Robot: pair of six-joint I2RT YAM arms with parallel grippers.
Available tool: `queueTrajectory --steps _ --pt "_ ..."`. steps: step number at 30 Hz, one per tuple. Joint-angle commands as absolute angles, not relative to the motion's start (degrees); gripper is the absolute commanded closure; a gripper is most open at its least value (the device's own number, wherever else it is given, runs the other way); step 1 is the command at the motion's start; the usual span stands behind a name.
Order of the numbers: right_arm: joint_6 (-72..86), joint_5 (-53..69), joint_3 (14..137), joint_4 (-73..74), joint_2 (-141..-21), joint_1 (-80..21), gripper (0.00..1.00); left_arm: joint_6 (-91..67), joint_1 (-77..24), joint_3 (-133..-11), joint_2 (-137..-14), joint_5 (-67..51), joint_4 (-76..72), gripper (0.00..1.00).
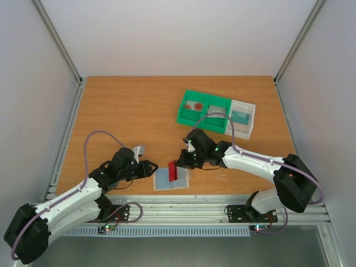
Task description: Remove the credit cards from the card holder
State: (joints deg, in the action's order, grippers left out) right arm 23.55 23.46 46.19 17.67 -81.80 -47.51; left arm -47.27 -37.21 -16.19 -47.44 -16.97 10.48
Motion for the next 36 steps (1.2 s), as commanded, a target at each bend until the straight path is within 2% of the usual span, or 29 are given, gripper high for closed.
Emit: queueTrajectory --steps 1,9,15,18,21,36 --pt "23.1 20.3 49.0 23.5 -80.2 -47.2 0.99 -44.4 -37.3 -19.0 -46.6 -18.2 8.0 0.61" --pt "29.4 18.7 52.0 30.9 -76.8 -47.2 0.99 -39.5 -40.3 -21.1 -47.2 -16.1 7.9 0.62" --pt "37.7 14.7 63.2 48.6 -81.0 -47.2 0.99 -30.3 -47.9 -22.7 -45.3 -8.8 4.3 0.64" --pt "43.1 12.6 65.9 52.6 -81.5 -47.2 0.99 -25.0 -49.7 -22.8 -44.0 -9.2 2.4 0.59" --pt "47.2 12.7 67.6 53.2 -81.7 -47.1 0.99 -21.3 -50.5 -23.6 -43.6 -12.1 1.8 0.53" --pt "54.2 14.1 71.9 55.0 -83.9 -46.8 0.99 -12.6 -52.9 -24.7 -47.1 -14.6 -3.0 0.48"
